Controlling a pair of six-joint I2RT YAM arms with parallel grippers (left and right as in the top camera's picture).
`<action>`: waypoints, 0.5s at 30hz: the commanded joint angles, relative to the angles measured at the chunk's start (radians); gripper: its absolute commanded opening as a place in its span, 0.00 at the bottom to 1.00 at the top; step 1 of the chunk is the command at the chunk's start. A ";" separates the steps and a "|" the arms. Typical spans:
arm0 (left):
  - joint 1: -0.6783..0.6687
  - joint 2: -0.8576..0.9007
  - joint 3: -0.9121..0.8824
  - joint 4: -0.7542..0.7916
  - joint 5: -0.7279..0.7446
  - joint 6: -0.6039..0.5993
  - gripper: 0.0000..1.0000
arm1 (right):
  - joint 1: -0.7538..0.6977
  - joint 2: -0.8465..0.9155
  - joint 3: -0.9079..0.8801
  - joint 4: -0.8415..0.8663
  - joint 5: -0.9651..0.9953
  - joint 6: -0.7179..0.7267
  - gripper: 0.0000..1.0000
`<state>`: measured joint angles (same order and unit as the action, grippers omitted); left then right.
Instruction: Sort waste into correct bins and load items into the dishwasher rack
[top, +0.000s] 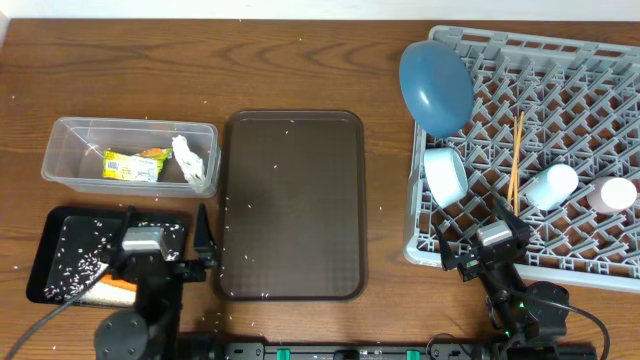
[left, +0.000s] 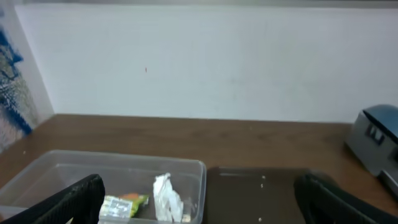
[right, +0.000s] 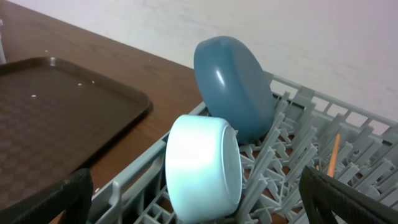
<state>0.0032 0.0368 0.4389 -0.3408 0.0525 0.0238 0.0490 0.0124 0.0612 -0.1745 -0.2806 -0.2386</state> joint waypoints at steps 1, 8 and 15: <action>-0.010 -0.029 -0.086 0.050 0.001 0.005 0.98 | -0.009 -0.006 -0.005 0.000 -0.005 -0.002 0.99; -0.043 -0.035 -0.275 0.238 0.010 0.006 0.98 | -0.009 -0.006 -0.005 0.000 -0.005 -0.002 0.99; -0.047 -0.035 -0.427 0.409 0.010 0.005 0.98 | -0.009 -0.006 -0.005 0.000 -0.005 -0.002 0.99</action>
<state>-0.0380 0.0101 0.0437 0.0399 0.0563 0.0238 0.0490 0.0124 0.0612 -0.1749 -0.2806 -0.2386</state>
